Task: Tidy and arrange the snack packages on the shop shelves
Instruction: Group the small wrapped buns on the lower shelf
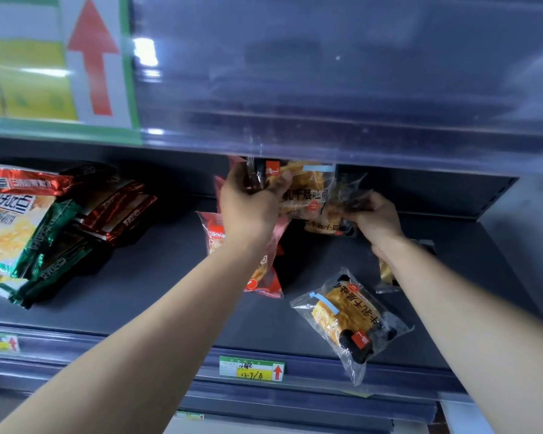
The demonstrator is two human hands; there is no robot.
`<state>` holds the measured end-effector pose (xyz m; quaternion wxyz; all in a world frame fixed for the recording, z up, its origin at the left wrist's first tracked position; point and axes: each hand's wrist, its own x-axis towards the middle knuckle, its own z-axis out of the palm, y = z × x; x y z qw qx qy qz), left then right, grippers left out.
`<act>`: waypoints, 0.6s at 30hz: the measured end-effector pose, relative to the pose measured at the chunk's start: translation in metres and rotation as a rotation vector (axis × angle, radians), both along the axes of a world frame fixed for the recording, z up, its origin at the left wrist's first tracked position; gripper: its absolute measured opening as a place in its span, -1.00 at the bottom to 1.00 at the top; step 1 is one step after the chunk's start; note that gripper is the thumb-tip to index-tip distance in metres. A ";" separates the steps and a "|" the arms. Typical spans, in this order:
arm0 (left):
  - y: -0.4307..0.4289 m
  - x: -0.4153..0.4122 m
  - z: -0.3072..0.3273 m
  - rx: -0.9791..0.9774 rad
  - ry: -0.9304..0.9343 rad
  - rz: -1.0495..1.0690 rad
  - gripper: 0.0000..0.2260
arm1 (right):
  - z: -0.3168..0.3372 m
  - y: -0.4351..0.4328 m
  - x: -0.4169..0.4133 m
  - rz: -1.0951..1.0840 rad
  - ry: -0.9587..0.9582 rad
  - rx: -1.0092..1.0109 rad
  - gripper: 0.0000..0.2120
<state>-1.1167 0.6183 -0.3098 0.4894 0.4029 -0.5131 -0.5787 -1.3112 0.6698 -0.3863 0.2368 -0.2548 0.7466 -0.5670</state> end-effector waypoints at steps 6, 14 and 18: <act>0.004 0.000 0.000 -0.002 -0.020 -0.058 -0.63 | -0.003 -0.002 0.000 -0.064 0.124 0.011 -0.64; 0.010 -0.009 -0.003 -0.071 -0.205 -0.133 -0.55 | 0.001 0.006 0.003 -0.263 0.173 -0.041 -0.74; 0.011 -0.015 -0.001 -0.151 -0.295 -0.148 -0.63 | 0.034 0.017 0.018 -0.286 -0.232 -0.348 -0.73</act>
